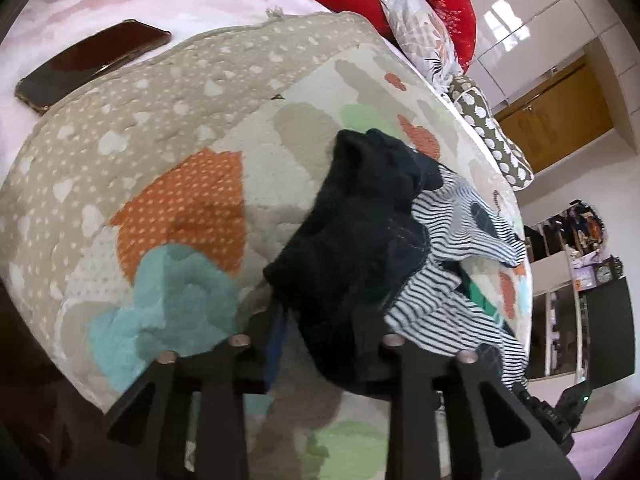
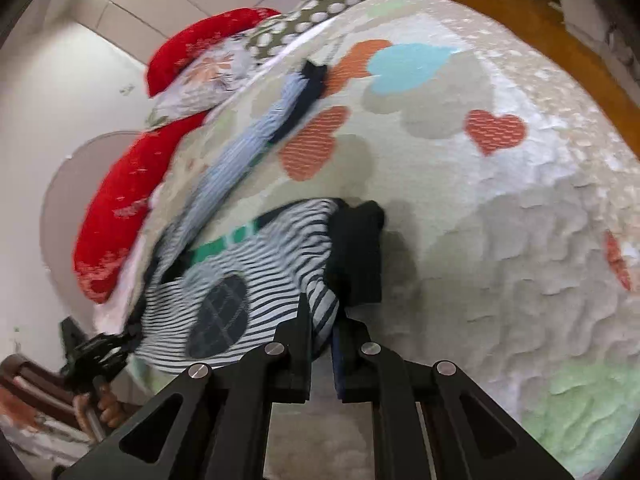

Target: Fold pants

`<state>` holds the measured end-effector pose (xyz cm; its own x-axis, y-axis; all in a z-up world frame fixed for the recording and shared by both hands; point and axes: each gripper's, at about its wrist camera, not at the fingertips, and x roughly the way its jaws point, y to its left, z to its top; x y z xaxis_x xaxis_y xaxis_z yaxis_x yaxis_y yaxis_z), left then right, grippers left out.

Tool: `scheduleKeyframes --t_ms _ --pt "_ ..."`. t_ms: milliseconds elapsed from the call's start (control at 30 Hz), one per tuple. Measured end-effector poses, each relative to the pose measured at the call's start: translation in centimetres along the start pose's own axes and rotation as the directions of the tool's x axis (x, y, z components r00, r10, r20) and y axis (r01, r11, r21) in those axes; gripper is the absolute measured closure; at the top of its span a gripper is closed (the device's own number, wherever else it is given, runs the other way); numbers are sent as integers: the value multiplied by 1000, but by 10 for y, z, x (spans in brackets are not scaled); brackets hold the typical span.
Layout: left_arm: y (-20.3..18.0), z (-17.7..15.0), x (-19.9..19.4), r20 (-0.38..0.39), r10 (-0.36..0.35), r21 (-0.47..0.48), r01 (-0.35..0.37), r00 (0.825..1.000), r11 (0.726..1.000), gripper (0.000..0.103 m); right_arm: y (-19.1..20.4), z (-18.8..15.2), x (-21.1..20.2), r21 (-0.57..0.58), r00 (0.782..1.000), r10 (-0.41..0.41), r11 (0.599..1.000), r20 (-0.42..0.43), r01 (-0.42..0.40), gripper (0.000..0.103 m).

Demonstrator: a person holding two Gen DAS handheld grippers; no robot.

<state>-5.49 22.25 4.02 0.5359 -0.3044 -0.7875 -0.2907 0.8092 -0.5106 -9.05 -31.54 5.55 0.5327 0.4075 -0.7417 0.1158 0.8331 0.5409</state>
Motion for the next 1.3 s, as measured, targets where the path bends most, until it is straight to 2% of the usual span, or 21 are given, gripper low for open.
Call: scheduleKeyframes --t_ms 100,167,200,233,300,367,467,533,633,733,767,800,833,900,967,1033,1167,1233,1300 --pt "2 -6 -8 39 6 10 -7 999 1000 63 0 0 -2 -24 999 -33 999 -6 33 89" --pt "5 -10 -20 85 29 13 -30 996 999 56 -1 3 -17 -31 998 -50 998 32 51 74" --pt "7 -11 -25 105 43 14 -44 994 999 56 -2 6 -25 -30 997 -61 998 53 62 60" --pt "8 -12 -31 131 64 16 -67 989 998 56 -3 10 -33 -24 994 -76 997 83 78 54" --pt "6 -12 -42 182 95 23 -101 979 995 56 -1 26 -47 -26 986 -106 994 130 111 54" --pt "3 -12 -50 215 113 27 -122 970 992 56 10 51 -47 -51 983 -117 991 141 126 54" --pt "-6 -13 -57 245 123 54 -141 962 989 52 35 91 -23 -97 978 -145 982 150 160 52" --pt "-11 -14 -59 257 125 73 -148 958 986 49 49 115 4 -100 981 -148 982 122 161 45" --pt "-13 -18 -61 260 124 91 -153 958 984 48 58 153 54 -12 991 -117 993 66 118 45" --pt "-10 -21 -59 245 124 86 -149 962 985 48 58 183 100 101 990 -132 987 40 127 45" --pt "-9 -21 -58 240 125 82 -149 963 985 48 57 191 113 127 986 -164 979 42 157 45" --pt "-6 -22 -57 234 125 79 -147 964 986 48 56 194 119 140 981 -188 974 43 180 56" --pt "-4 -23 -56 227 126 75 -146 966 986 48 56 196 124 150 981 -191 972 43 183 96" --pt "-1 -24 -54 222 126 69 -145 967 987 48 57 195 125 136 985 -167 978 40 161 99" --pt "-1 -24 -51 216 120 62 -136 969 989 48 65 189 112 79 979 -190 980 76 184 99" --pt "-4 -24 -49 206 99 65 -114 974 991 48 71 176 93 17 973 -208 978 104 208 99" --pt "-17 -30 -47 200 83 108 -106 976 989 48 70 150 65 -17 971 -203 978 128 207 99" --pt "-22 -33 -49 202 82 125 -109 976 986 48 66 140 60 -43 963 -228 971 143 236 99" --pt "-25 -33 -53 208 76 136 -106 975 985 48 53 132 64 -31 957 -269 961 110 274 98"
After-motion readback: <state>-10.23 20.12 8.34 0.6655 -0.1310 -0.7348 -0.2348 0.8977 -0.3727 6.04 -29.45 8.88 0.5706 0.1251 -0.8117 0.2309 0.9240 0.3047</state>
